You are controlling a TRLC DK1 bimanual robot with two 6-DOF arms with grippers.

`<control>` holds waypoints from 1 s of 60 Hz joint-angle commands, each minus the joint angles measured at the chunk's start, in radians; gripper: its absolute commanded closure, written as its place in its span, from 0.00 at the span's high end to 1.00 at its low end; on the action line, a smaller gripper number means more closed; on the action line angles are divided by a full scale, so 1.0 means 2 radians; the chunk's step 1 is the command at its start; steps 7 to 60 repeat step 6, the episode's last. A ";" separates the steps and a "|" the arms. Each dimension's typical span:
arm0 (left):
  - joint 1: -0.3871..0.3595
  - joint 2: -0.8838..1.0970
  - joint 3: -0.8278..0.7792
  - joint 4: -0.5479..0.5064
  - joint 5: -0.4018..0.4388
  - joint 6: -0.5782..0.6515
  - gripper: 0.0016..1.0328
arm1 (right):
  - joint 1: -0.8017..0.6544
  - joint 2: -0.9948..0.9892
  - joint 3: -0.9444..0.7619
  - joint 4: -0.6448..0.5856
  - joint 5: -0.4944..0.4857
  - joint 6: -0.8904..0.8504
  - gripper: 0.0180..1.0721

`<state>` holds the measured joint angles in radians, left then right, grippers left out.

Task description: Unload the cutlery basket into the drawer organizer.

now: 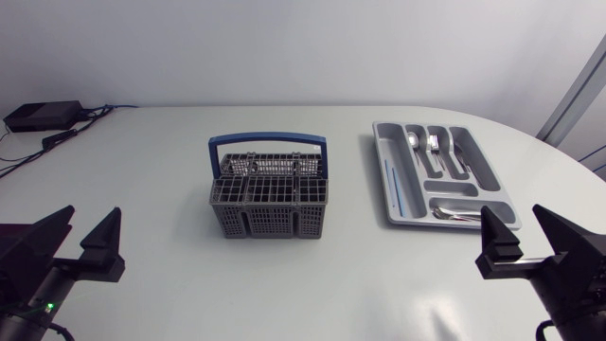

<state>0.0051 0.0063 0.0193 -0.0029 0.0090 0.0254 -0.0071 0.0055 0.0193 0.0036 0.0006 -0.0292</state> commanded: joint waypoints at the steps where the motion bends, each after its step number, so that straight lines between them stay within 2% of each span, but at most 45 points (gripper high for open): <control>1: -0.003 -0.003 -0.010 0.001 -0.004 -0.013 0.96 | 0.004 -0.003 -0.010 -0.002 0.000 0.015 0.96; 60: -0.003 -0.003 -0.010 0.001 -0.004 -0.013 0.96 | 0.004 -0.003 -0.010 -0.002 0.000 0.015 0.96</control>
